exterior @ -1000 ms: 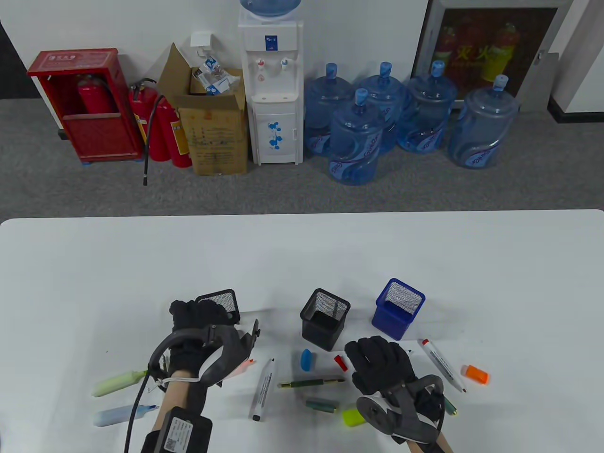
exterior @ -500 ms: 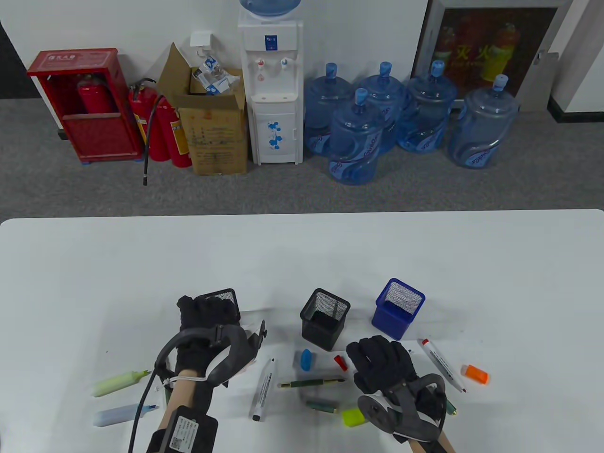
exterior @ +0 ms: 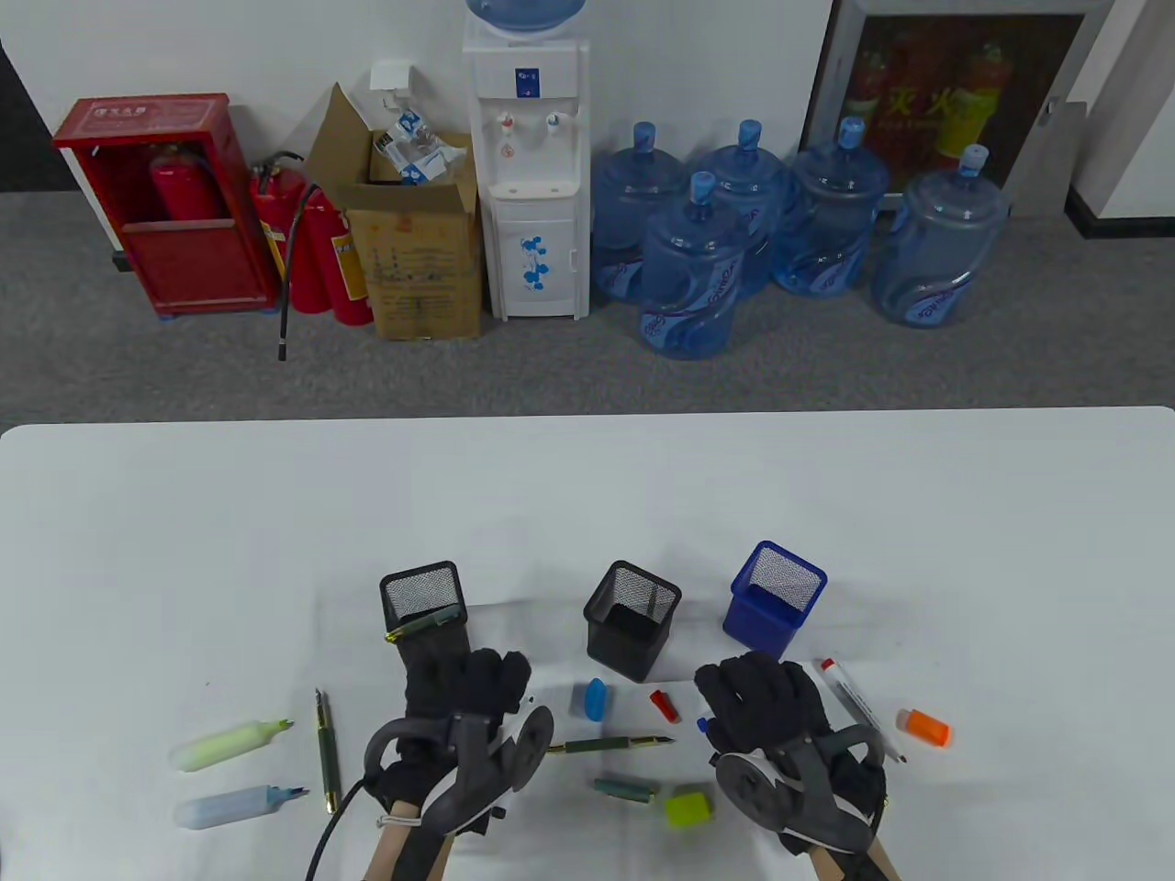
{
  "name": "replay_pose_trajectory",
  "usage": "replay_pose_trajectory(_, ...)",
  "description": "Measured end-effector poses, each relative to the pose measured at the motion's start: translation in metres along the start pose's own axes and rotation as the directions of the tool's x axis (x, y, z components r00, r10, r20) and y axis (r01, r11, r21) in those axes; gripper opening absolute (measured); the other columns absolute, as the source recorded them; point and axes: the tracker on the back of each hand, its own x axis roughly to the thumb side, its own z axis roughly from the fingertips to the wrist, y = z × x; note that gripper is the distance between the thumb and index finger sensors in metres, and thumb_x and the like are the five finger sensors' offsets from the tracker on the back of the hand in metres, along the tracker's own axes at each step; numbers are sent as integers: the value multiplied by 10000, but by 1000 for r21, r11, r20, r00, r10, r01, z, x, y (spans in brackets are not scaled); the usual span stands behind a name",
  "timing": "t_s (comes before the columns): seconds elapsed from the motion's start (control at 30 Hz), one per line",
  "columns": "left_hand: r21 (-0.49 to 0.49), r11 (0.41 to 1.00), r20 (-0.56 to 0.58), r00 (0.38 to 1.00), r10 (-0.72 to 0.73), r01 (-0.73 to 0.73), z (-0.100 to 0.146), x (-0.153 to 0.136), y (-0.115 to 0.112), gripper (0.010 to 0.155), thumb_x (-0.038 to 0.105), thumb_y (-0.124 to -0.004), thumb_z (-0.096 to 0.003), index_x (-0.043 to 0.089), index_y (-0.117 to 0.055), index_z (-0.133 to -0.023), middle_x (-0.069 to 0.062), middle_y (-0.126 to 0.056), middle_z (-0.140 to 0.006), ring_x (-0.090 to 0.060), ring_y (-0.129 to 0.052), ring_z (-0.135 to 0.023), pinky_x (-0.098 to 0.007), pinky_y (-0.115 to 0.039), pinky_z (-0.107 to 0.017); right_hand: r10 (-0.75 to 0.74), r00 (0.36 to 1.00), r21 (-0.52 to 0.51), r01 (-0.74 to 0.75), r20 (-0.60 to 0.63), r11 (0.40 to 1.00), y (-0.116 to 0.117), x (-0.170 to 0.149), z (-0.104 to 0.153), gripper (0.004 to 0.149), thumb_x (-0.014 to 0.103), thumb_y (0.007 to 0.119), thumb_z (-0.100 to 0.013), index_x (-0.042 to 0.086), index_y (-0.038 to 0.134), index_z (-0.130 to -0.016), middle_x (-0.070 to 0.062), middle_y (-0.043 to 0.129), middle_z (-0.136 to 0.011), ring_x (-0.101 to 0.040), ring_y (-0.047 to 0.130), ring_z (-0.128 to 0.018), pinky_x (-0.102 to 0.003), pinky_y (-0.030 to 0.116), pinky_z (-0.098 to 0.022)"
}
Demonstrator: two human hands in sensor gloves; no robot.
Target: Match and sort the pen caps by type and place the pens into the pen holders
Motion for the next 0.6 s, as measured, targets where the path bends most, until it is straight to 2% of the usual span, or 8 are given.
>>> replay_pose_trajectory(0.07,9,1000,-5,1000,7,-7,2,-6,-5,513,415,-793,-396,435,-816,-908,71,-930,-948,-252,-944,-858,-606,-649,-735,4,1000,0,-4,0,1000,0,0,0,582,470,772,-395,285,749,-946,10,817,-963,-260,841,-919,-549,749,-680)
replay_pose_trajectory(0.17,-36,999,-38,999,37,-38,2,-17,-10,526,412,-808,-392,425,-814,-918,50,-921,-971,-258,-931,-886,-612,-640,-736,2,1000,3,-2,-2,1000,0,0,0,579,469,772,-394,286,754,-943,13,820,-961,-259,846,-915,-550,749,-680)
replay_pose_trajectory(0.33,-203,979,-84,996,-29,11,-2,-28,-26,612,442,-843,-370,426,-765,-978,8,-832,-1120,-224,-848,-997,-614,-609,-752,10,1000,24,-10,-1,1000,2,0,0,576,471,773,-393,290,758,-940,15,830,-955,-260,846,-918,-553,747,-683)
replay_pose_trajectory(0.47,-282,957,-103,990,-94,61,-5,-30,-37,703,442,-872,-357,390,-705,-1038,75,-749,-1182,-221,-823,-1012,-609,-597,-759,15,1000,30,-15,-3,999,2,0,0,575,471,774,-393,289,763,-938,15,834,-952,-259,847,-918,-555,746,-682)
replay_pose_trajectory(0.6,-318,945,-123,985,-120,76,-7,-32,-44,738,431,-882,-356,361,-683,-1064,121,-796,-1125,-229,-838,-995,-600,-608,-755,23,1000,38,-23,-4,999,2,-1,0,573,473,776,-391,294,766,-935,20,839,-949,-257,851,-918,-554,747,-684)
